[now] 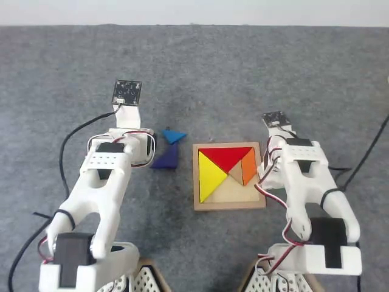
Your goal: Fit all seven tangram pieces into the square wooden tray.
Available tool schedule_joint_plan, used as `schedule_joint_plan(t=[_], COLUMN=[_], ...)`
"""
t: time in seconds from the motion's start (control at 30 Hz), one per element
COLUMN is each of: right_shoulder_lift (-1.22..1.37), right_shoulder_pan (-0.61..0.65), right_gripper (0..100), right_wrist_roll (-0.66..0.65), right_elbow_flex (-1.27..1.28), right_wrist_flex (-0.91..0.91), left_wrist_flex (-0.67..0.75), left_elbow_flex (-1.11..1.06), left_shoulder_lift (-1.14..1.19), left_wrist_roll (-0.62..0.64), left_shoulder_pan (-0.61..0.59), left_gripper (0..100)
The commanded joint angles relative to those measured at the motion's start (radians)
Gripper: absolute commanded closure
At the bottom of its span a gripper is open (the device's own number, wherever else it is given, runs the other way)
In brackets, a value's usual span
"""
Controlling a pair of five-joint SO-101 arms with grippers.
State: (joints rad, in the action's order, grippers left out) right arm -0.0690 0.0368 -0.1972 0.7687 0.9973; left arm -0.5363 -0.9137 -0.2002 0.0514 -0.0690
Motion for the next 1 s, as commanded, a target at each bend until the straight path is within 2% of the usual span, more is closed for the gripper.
schedule_joint_plan(t=[0.0, 0.07, 0.27, 0.53, 0.73, 0.83, 0.97], right_shoulder_lift=[-0.001, -0.001, -0.001, -0.028, -0.193, -0.314, -0.424], right_shoulder_pan=[-0.012, -0.012, -0.012, -0.019, -0.008, 0.042, 0.214], right_gripper=[70.4, 73.8, 99.6, 99.1, 99.1, 99.1, 99.1], right_wrist_roll=[0.015, 0.015, 0.015, 0.018, -0.025, -0.120, -0.249], right_elbow_flex=[-0.069, -0.078, -0.080, -0.095, -0.199, -0.229, -0.206], right_wrist_flex=[-0.010, -0.010, -0.007, 0.022, 0.186, 0.254, 0.306], left_wrist_flex=[0.026, 0.026, 0.026, 0.026, 0.026, 0.026, 0.026], left_elbow_flex=[0.004, 0.004, 0.004, 0.004, 0.004, 0.004, 0.004], left_shoulder_lift=[-0.046, -0.046, -0.046, -0.044, -0.044, -0.044, -0.044], left_wrist_roll=[-0.014, -0.014, -0.014, -0.014, -0.014, -0.014, -0.040], left_shoulder_pan=[0.003, 0.003, 0.003, 0.005, 0.006, 0.006, 0.006], left_gripper=[84, 84, 84, 84, 84, 84, 84])
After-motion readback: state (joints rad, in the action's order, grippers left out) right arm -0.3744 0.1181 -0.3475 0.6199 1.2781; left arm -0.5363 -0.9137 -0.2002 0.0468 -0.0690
